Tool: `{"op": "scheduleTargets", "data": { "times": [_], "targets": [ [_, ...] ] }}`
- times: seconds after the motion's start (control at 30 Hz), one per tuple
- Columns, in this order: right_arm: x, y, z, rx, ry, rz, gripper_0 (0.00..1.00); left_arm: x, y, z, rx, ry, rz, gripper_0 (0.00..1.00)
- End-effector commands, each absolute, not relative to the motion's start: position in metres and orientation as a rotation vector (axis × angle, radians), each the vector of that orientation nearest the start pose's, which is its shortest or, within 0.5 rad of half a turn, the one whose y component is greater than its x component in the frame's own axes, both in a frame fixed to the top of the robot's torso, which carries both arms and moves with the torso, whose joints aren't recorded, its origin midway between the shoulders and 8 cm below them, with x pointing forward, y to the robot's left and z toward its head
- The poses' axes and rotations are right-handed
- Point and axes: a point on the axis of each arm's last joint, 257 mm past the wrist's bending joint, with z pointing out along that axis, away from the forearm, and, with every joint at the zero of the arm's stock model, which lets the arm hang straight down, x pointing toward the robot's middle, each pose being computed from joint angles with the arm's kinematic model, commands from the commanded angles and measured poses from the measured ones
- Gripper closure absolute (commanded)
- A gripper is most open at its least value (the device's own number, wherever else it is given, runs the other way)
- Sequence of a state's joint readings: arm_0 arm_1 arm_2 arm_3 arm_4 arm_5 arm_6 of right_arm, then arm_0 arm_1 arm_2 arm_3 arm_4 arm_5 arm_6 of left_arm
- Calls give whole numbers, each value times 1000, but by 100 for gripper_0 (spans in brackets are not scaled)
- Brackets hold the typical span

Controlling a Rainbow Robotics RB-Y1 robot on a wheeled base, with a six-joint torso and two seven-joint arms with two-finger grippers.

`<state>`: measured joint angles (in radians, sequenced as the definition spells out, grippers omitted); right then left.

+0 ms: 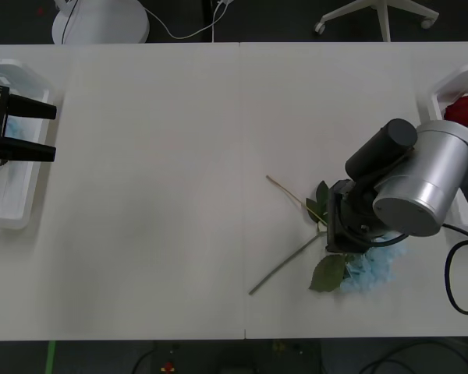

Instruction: Put the red flowers into the right box and the blue flowers into the left box

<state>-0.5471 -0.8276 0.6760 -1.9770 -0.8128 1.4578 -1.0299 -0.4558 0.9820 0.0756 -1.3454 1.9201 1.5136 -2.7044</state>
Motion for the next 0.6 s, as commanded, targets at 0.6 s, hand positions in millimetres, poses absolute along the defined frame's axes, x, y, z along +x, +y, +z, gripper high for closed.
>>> {"op": "scheduleTargets", "data": {
  "times": [0.6],
  "targets": [
    [438, -167, -316, -2462, -2153, -494, 19, 445, 287, -85, 1235, 1792, -686, 0]
  ]
}}
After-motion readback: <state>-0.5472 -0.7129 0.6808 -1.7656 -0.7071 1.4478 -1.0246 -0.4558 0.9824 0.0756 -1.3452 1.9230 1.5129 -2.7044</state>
